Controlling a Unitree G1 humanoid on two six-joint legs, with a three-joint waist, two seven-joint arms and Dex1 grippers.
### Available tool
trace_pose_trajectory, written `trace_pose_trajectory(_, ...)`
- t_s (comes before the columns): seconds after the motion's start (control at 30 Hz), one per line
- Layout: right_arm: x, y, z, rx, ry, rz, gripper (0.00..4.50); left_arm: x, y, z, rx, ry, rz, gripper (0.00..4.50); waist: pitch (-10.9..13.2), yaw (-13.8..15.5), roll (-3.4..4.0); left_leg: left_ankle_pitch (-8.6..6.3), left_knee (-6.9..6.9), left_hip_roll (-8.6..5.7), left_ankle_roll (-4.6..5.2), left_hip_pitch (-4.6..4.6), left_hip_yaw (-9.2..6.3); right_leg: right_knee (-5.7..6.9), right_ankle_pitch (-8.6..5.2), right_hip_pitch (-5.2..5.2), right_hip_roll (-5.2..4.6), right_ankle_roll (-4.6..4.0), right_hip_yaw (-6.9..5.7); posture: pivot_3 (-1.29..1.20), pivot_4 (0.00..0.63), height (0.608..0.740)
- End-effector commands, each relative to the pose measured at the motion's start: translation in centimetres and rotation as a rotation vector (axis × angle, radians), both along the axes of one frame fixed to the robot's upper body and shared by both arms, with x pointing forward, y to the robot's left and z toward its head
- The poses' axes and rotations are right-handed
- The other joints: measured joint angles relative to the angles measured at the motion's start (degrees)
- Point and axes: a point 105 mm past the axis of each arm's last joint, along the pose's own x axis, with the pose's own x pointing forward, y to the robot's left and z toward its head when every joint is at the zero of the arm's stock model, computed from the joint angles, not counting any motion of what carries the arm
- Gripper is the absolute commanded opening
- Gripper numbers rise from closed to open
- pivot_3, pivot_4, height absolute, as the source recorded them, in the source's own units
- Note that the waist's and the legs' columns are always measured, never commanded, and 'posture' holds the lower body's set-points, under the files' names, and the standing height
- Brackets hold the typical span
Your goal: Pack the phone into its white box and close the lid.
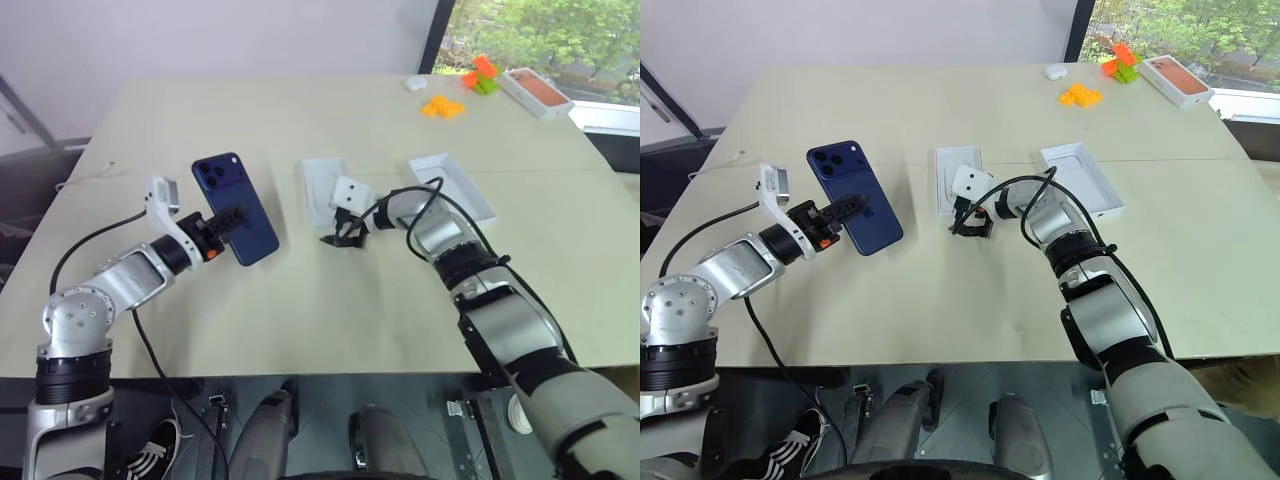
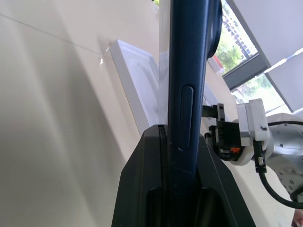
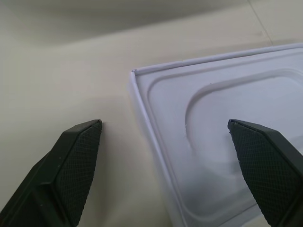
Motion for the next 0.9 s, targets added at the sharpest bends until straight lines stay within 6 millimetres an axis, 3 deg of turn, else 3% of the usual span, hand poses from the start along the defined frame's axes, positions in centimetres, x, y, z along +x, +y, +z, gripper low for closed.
trace_pose_trajectory(0.03,-0.2,0.5,0.1,-0.035,0.005,0.040,3.16,-0.2,-0.3,2.5,-0.012,-0.088,-0.004,0.00,0.00,0.00,0.00,-0.01,0.00,0.00,0.02,0.06,0.00,0.01,0.00,0.00,0.00,0.00,0.00,0.00,0.150,0.740)
trace_pose_trajectory(0.17,0.0,0.4,-0.4,-0.073,0.002,0.027,1.07,0.1,-0.5,3.2,-0.039,-0.095,-0.002,0.00,0.00,0.07,-0.01,-0.01,0.04,0.00,0.03,0.06,-0.01,0.27,0.00,-0.02,0.00,0.00,0.01,0.00,0.150,0.740)
trace_pose_trajectory(0.4,0.2,0.3,-0.2,-0.065,-0.001,0.005,1.07,0.2,-0.5,3.2,-0.047,-0.070,-0.002,0.00,-0.01,-0.04,0.00,0.03,0.10,0.02,-0.02,0.20,-0.04,0.42,0.00,0.00,0.04,-0.01,0.01,0.00,0.150,0.740)
trace_pose_trajectory(0.57,-0.9,-0.3,0.1,-0.043,0.051,0.044,1.07,0.2,-0.5,3.4,-0.065,-0.077,0.004,0.00,-0.01,0.26,-0.01,0.04,0.08,0.02,-0.03,0.17,-0.07,0.42,0.00,-0.02,0.04,-0.01,0.00,0.00,0.150,0.740)
trace_pose_trajectory(0.77,-3.9,-2.3,2.0,0.017,0.143,0.070,1.07,-0.1,-0.3,3.8,-0.042,-0.105,0.005,0.00,0.00,0.30,-0.01,0.03,0.07,0.01,-0.02,0.07,-0.07,0.40,0.00,-0.05,0.03,0.00,0.01,0.00,0.150,0.740)
trace_pose_trajectory(0.9,-7.6,-4.0,2.6,0.044,0.232,0.077,1.07,-0.4,0.1,3.7,-0.024,-0.101,0.008,0.00,-0.01,0.35,-0.01,0.02,0.05,0.03,-0.01,0.06,-0.08,0.40,-0.01,-0.04,0.03,-0.01,0.02,0.00,0.150,0.740)
